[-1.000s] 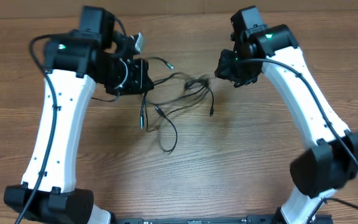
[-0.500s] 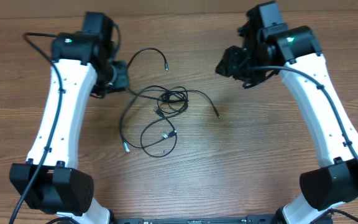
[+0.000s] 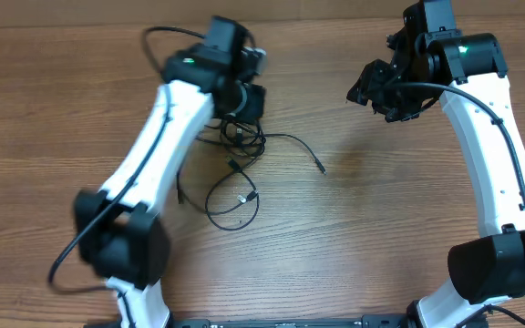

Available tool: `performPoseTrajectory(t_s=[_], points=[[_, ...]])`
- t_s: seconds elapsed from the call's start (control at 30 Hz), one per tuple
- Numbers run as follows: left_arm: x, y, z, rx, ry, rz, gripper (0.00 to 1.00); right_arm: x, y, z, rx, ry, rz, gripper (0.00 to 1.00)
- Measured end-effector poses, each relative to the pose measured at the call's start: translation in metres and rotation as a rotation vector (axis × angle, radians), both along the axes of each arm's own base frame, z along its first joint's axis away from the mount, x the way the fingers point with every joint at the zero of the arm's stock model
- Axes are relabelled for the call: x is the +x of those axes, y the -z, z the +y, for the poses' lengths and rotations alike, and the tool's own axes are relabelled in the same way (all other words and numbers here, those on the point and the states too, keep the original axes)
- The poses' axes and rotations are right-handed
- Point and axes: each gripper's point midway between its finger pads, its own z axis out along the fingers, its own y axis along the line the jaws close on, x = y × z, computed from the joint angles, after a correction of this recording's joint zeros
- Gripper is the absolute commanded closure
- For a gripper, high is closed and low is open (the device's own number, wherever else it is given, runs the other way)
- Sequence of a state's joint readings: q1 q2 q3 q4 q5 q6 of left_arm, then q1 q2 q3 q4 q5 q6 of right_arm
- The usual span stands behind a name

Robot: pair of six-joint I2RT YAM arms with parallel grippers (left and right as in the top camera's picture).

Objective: Untangle cables

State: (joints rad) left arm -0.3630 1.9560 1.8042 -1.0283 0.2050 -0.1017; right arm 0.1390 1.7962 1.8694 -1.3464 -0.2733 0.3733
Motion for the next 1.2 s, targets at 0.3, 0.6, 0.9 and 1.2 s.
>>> performPoseTrajectory(t_s=[0.3, 0.6, 0.9, 1.2], points=[[0.034, 0.076, 0.002, 0.076, -0.074, 0.034, 0.48, -0.002, 0.001, 0.000, -0.008, -0.021, -0.001, 0.41], [0.052, 0.068, 0.016, 0.161, -0.024, -0.063, 0.33, -0.001, 0.000, 0.000, -0.011, -0.030, -0.007, 0.37], [0.068, 0.073, 0.014, 0.288, 0.329, -0.206, 0.50, -0.006, 0.002, -0.001, -0.013, -0.031, 0.013, 0.37], [0.048, 0.105, 0.022, 0.371, 0.557, -0.125, 0.60, -0.006, 0.002, -0.001, -0.018, -0.047, 0.007, 0.37]])
